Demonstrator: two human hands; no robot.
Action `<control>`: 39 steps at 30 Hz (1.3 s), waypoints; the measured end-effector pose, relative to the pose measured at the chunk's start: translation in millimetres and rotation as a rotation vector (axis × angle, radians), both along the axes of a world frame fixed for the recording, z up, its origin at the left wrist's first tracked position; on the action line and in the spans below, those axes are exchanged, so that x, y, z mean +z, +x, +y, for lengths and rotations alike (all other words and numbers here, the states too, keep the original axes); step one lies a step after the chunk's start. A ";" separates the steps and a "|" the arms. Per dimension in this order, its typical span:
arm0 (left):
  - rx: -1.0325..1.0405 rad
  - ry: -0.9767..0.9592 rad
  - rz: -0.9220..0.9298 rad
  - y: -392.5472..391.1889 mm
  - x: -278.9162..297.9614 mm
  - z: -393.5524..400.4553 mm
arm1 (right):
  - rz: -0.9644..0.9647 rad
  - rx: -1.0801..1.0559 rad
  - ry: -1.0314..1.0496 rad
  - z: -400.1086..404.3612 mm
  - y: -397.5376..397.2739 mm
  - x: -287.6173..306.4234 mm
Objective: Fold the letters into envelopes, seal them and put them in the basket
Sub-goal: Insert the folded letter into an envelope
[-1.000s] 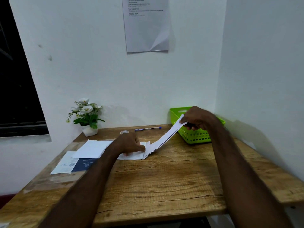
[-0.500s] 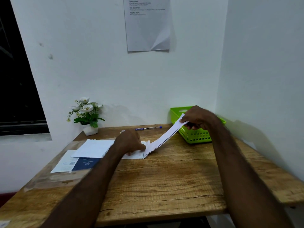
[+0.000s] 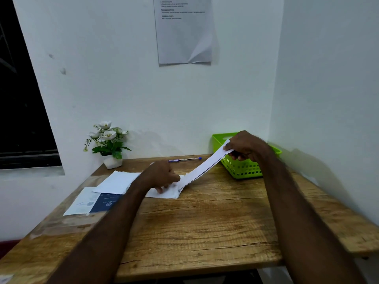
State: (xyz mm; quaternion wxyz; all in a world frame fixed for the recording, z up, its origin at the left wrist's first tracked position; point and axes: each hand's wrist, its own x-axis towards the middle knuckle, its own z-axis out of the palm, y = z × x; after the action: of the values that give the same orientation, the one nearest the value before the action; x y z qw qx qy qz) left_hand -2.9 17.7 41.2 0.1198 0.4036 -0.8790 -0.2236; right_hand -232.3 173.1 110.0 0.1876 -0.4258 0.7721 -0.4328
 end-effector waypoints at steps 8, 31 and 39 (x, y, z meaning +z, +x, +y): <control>0.017 0.113 0.072 4.7 5.5 2.7 | 0.020 -0.022 -0.014 -2.7 -1.1 -3.3; 0.072 0.193 0.270 1.3 0.8 0.1 | -0.219 0.159 0.018 -41.9 58.7 -39.0; 0.099 0.141 0.240 0.3 -0.5 0.0 | -0.220 0.137 0.174 -41.0 47.0 -46.6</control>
State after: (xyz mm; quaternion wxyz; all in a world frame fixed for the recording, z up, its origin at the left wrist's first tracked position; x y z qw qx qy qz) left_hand -2.6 17.8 40.7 0.2061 0.4245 -0.8195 -0.3252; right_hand -185.3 132.1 63.4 0.3362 -0.4097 0.7507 -0.3943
